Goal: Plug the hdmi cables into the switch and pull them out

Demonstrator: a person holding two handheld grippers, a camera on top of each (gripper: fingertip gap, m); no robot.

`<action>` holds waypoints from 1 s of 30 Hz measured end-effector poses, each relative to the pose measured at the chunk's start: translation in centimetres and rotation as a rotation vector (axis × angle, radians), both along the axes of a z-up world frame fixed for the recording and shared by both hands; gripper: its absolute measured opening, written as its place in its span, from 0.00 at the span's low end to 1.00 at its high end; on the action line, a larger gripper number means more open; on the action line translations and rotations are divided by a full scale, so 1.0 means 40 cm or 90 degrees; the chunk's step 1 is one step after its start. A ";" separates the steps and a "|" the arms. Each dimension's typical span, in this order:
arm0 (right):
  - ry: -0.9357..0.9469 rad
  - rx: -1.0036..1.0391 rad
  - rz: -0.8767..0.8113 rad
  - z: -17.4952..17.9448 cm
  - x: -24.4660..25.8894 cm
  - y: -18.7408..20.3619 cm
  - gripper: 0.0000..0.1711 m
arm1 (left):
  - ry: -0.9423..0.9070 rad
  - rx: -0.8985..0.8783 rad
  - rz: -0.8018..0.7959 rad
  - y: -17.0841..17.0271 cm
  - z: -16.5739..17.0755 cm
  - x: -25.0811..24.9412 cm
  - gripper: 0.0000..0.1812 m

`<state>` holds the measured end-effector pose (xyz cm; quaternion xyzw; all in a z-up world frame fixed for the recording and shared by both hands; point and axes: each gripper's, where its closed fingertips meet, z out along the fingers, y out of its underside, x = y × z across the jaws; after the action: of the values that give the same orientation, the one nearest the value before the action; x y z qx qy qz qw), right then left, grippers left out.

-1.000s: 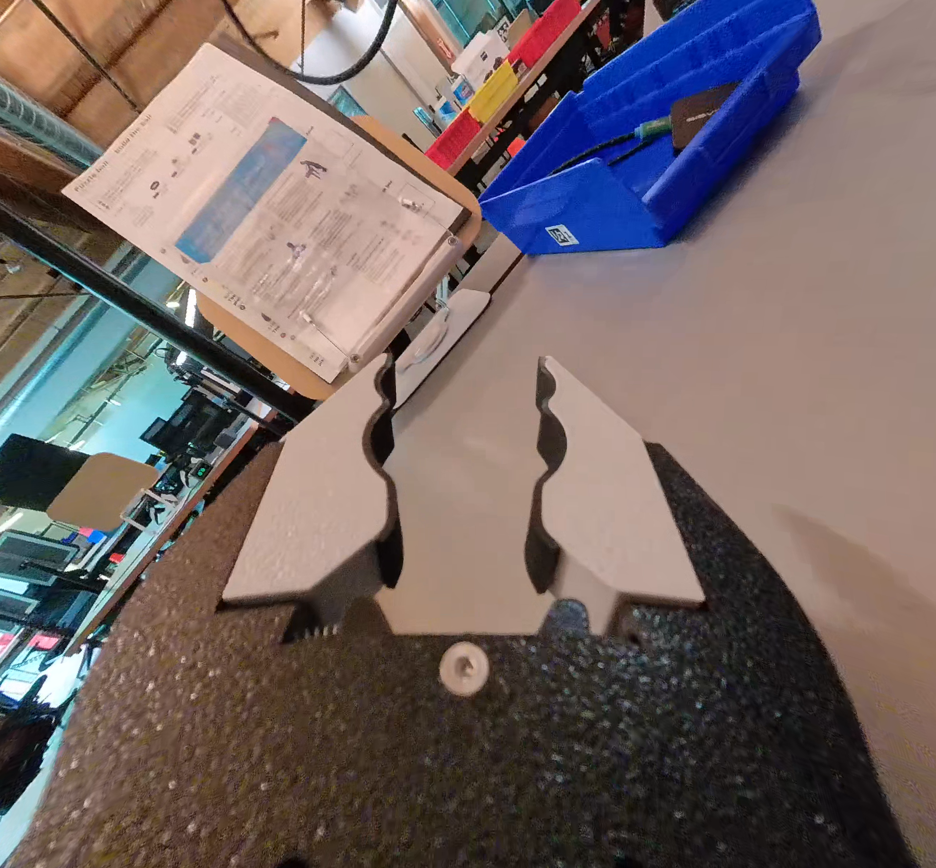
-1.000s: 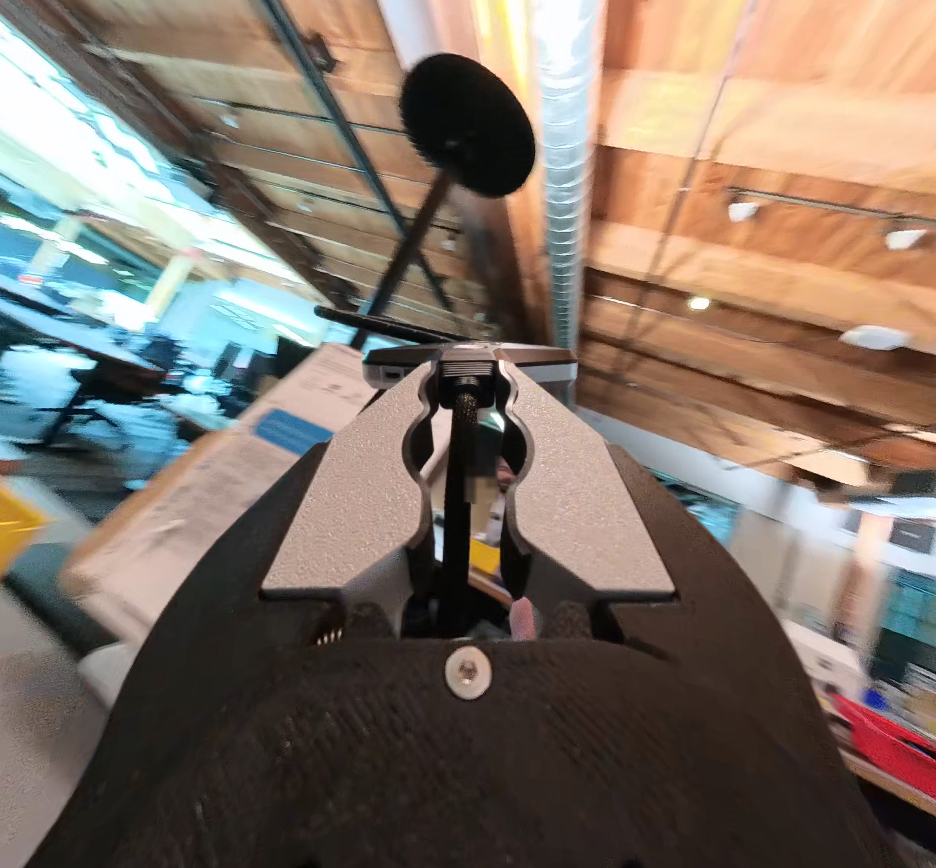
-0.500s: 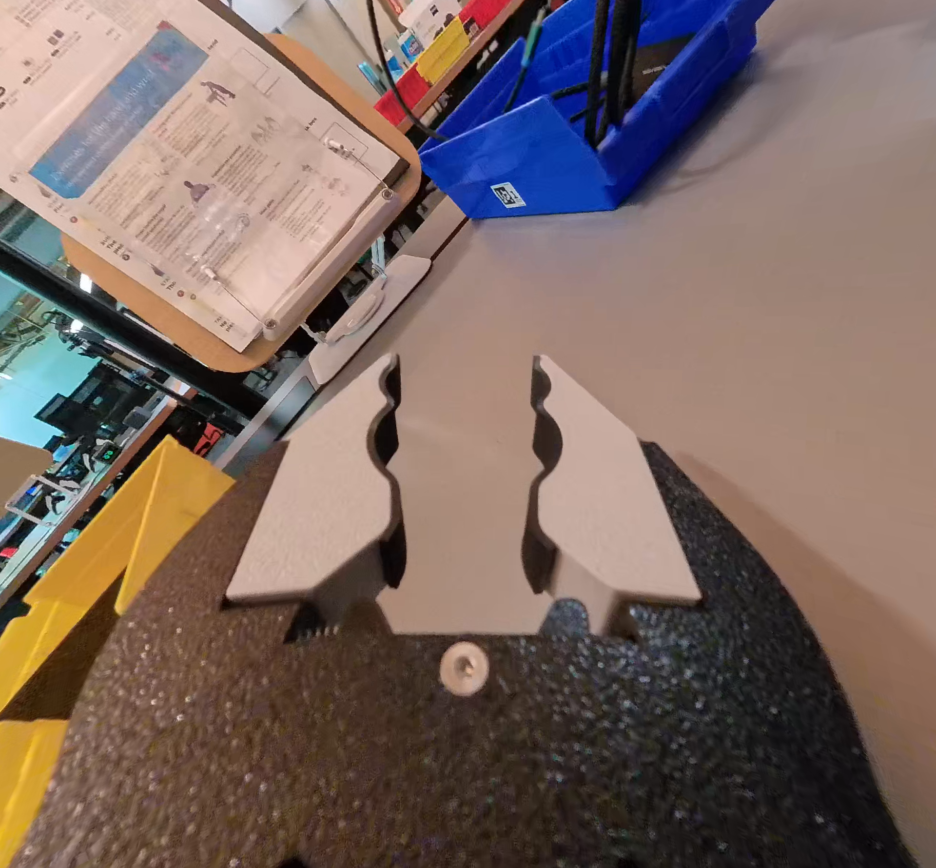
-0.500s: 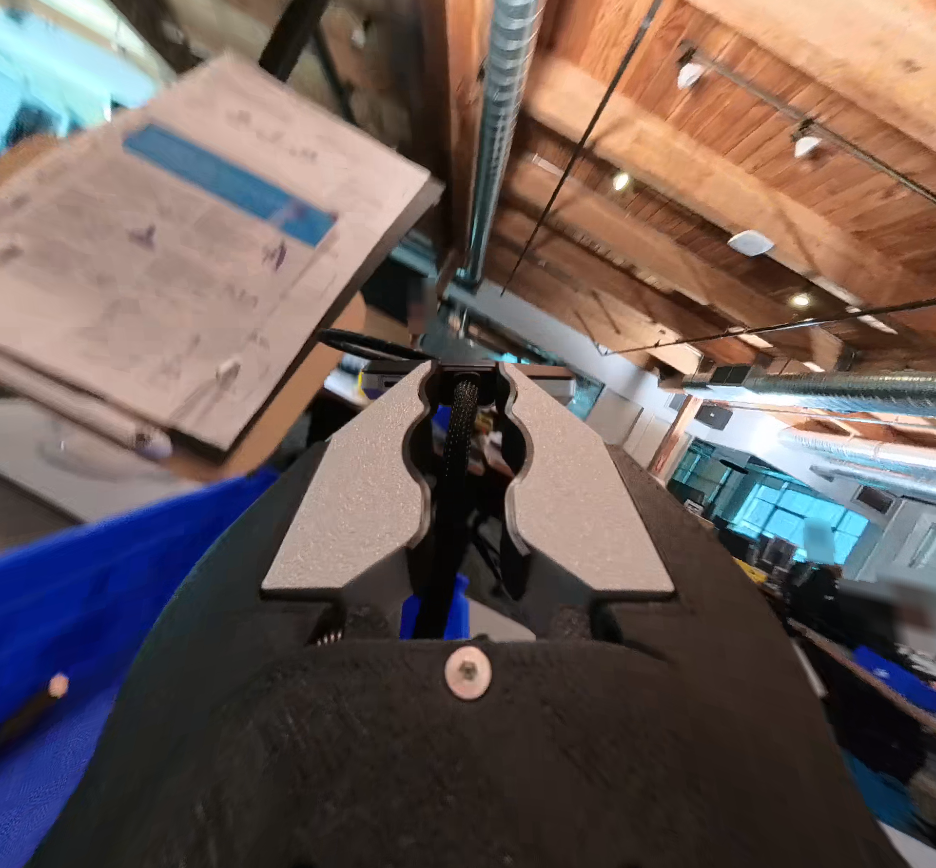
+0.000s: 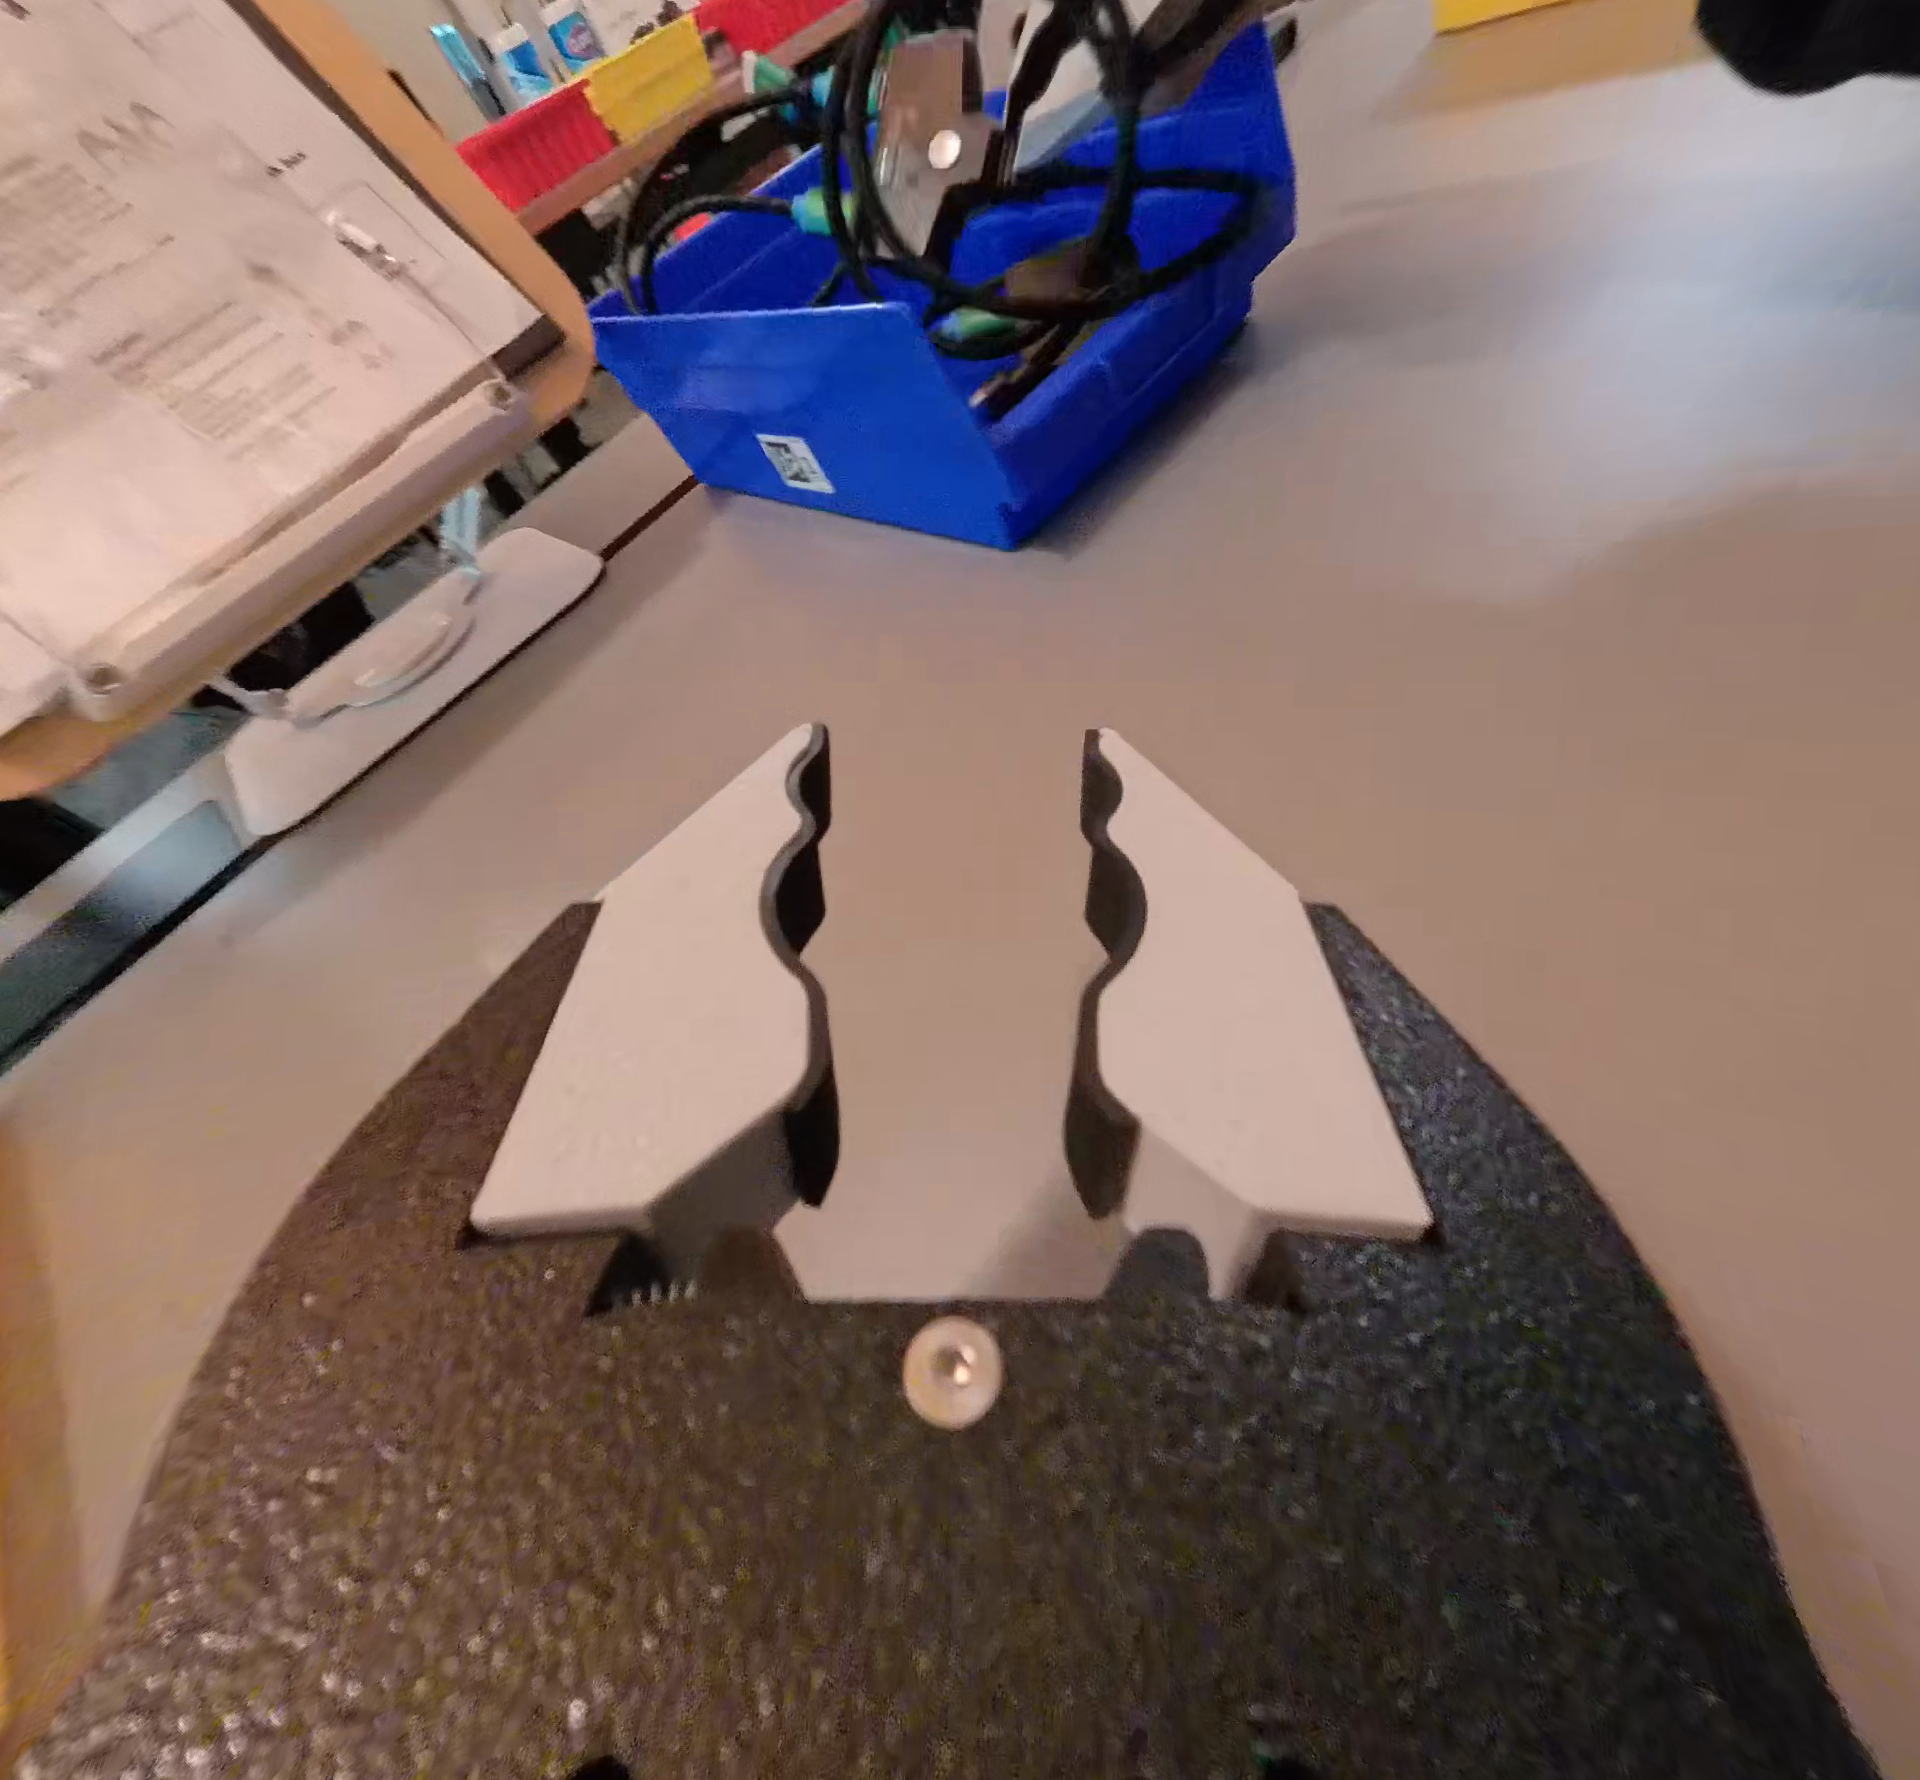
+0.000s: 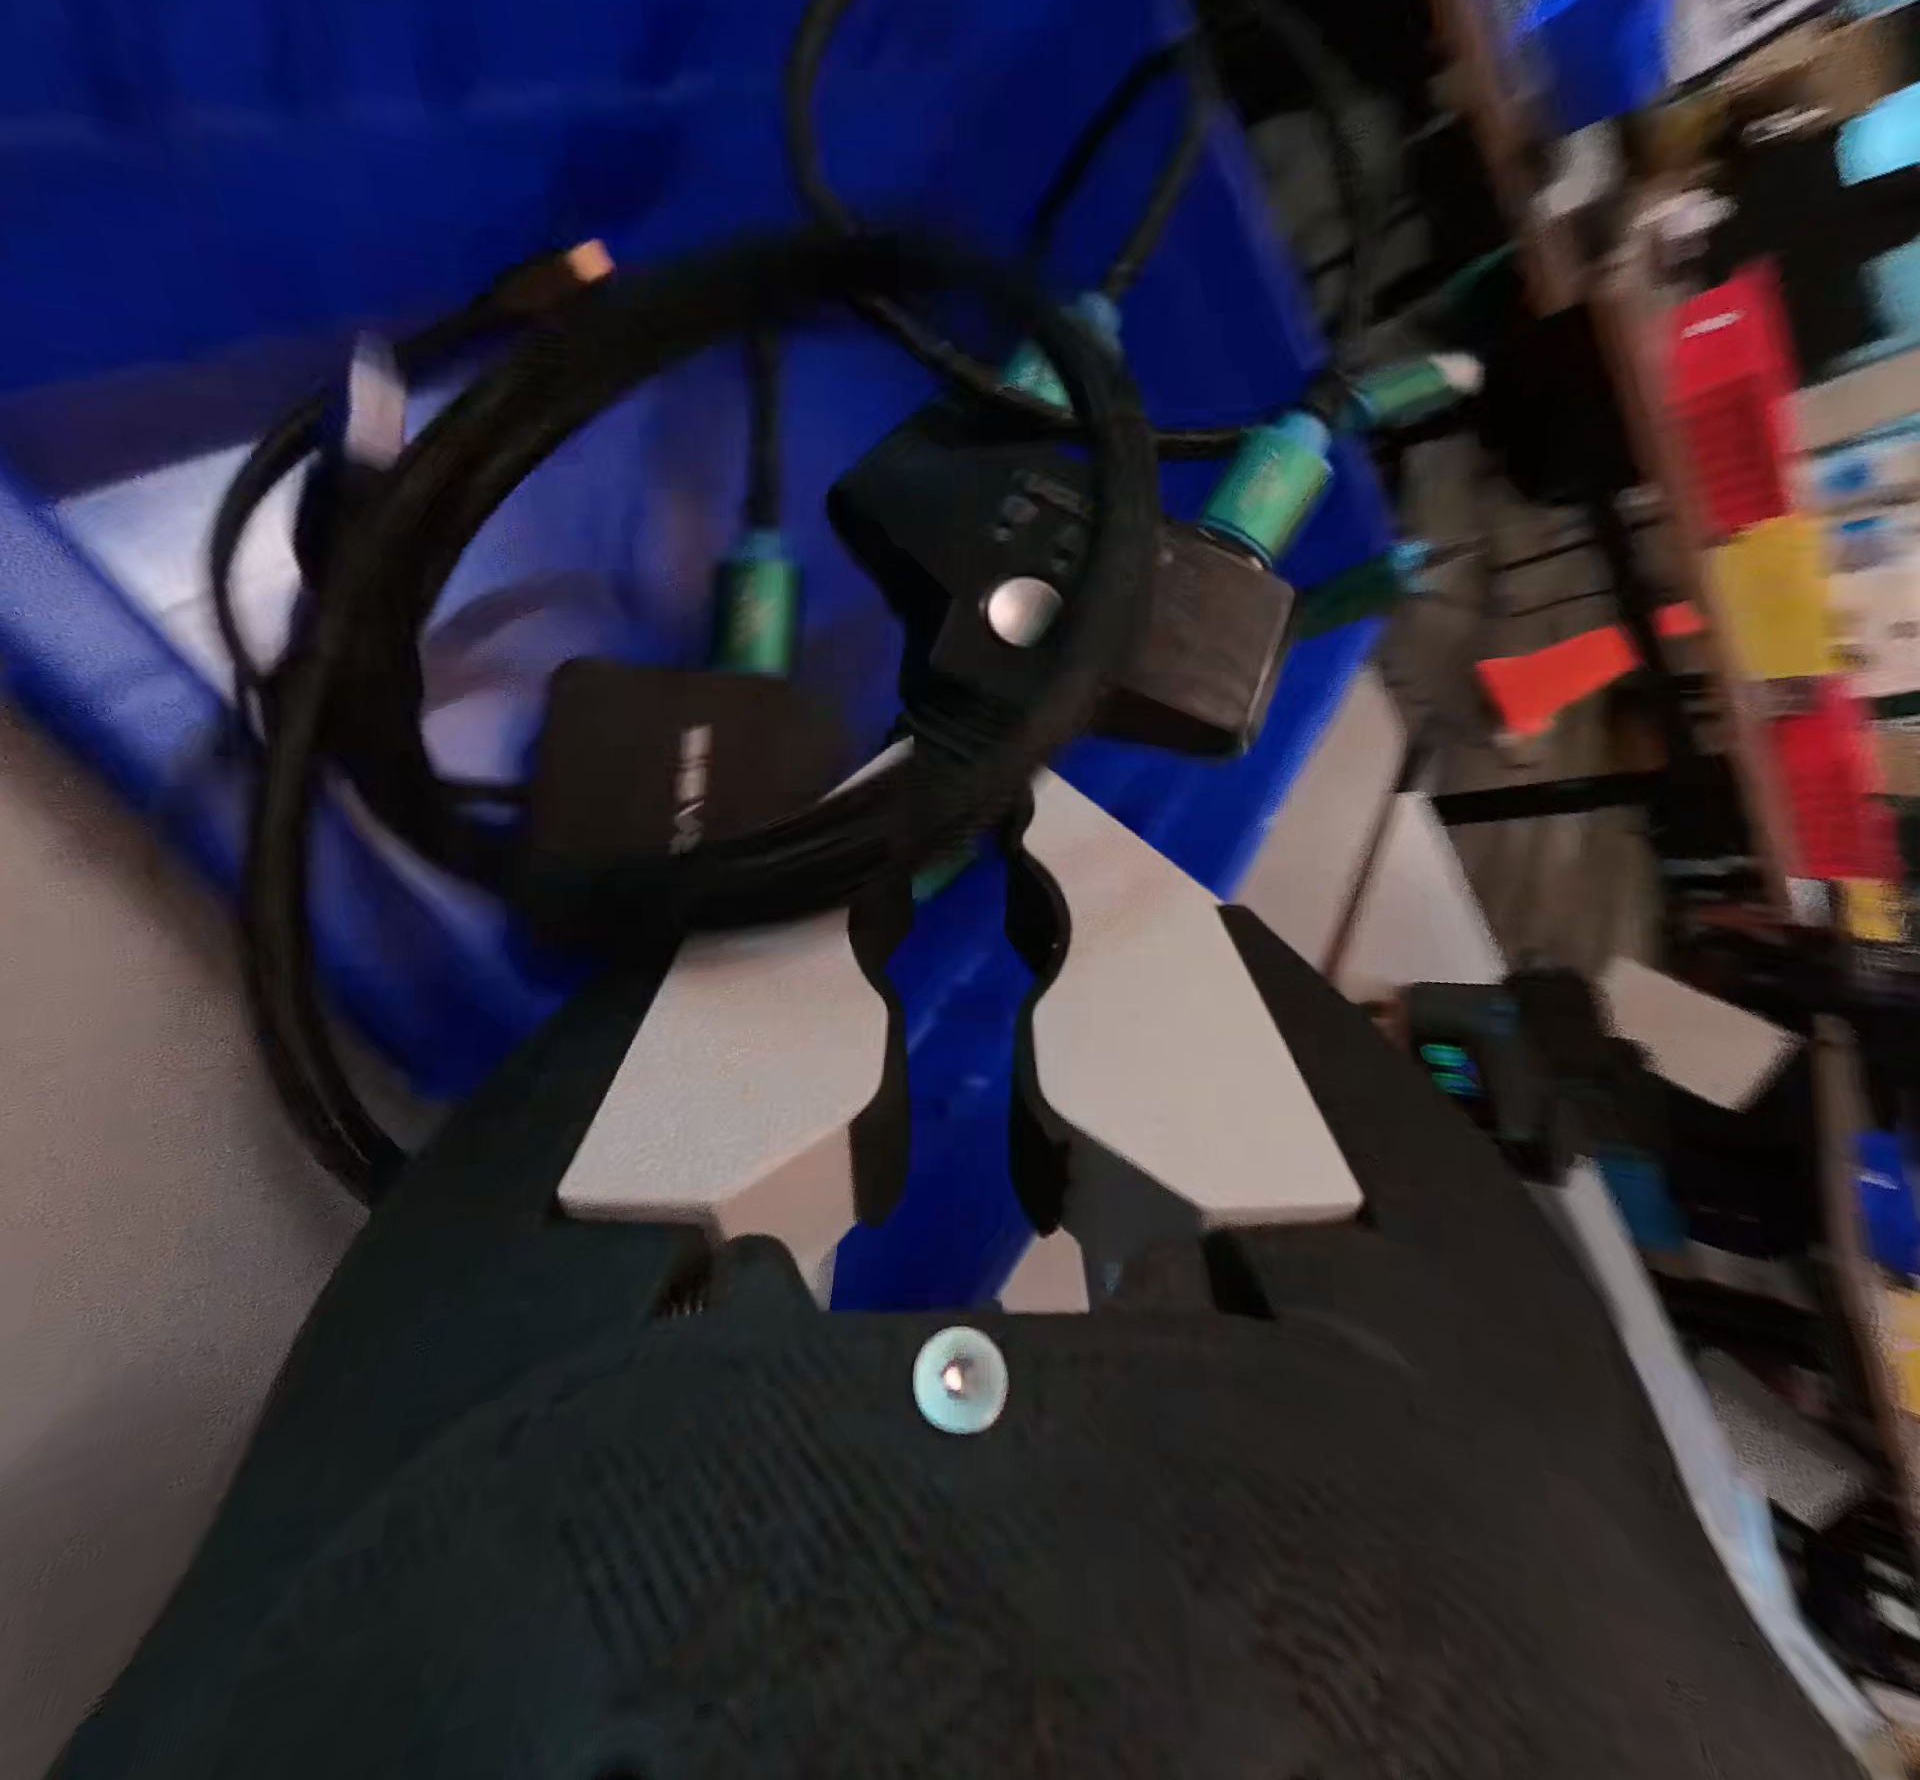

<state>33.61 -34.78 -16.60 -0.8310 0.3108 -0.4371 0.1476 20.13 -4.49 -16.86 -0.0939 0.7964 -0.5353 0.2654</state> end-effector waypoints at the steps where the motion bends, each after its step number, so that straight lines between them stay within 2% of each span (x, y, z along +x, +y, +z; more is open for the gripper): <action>1: 0.026 0.018 0.013 -0.018 -0.012 0.003 0.05 | 0.023 -0.004 -0.017 -0.023 -0.003 -0.008 0.25; 2: 0.011 0.030 0.030 -0.007 -0.019 0.012 0.06 | 0.044 -0.005 -0.033 -0.045 -0.005 -0.014 0.25; 4: -0.086 0.015 -0.001 0.058 -0.023 -0.005 0.25 | 0.070 -0.004 -0.044 -0.084 -0.007 -0.013 0.26; 5: -0.107 0.013 -0.006 0.078 -0.037 -0.007 0.31 | 0.079 -0.003 -0.039 -0.102 -0.006 -0.003 0.26; 7: -0.096 0.040 -0.033 0.092 -0.083 -0.010 0.36 | 0.111 -0.018 -0.023 -0.146 0.002 0.025 0.28; 13: -0.194 0.198 -0.131 0.171 -0.237 0.004 0.58 | 0.179 -0.049 0.084 -0.293 0.017 0.178 0.48; 15: -0.221 0.272 -0.143 0.189 -0.291 0.034 0.59 | 0.173 -0.058 0.138 -0.333 0.019 0.245 0.51; 19: -0.255 0.418 -0.126 0.217 -0.368 0.120 0.57 | 0.210 -0.051 0.203 -0.402 -0.018 0.337 0.50; 20: -0.266 0.437 -0.129 0.225 -0.380 0.132 0.56 | 0.209 -0.048 0.208 -0.414 -0.026 0.351 0.48; 22: -0.285 0.446 -0.137 0.239 -0.394 0.147 0.57 | 0.187 -0.042 0.206 -0.429 -0.036 0.366 0.34; 23: -0.292 0.438 -0.133 0.246 -0.397 0.157 0.58 | 0.188 -0.049 0.192 -0.438 -0.036 0.362 0.22; 25: -0.294 0.417 -0.113 0.259 -0.401 0.182 0.60 | 0.170 -0.053 0.213 -0.412 -0.033 0.372 0.11; 30: -0.316 0.400 -0.063 0.335 -0.410 0.254 0.56 | 0.154 -0.073 0.239 -0.262 -0.028 0.356 0.01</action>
<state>17.22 -24.61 -3.21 -0.5985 0.4236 -0.5148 0.4442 34.37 -14.96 -17.99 -0.3188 0.7595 -0.5055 0.2568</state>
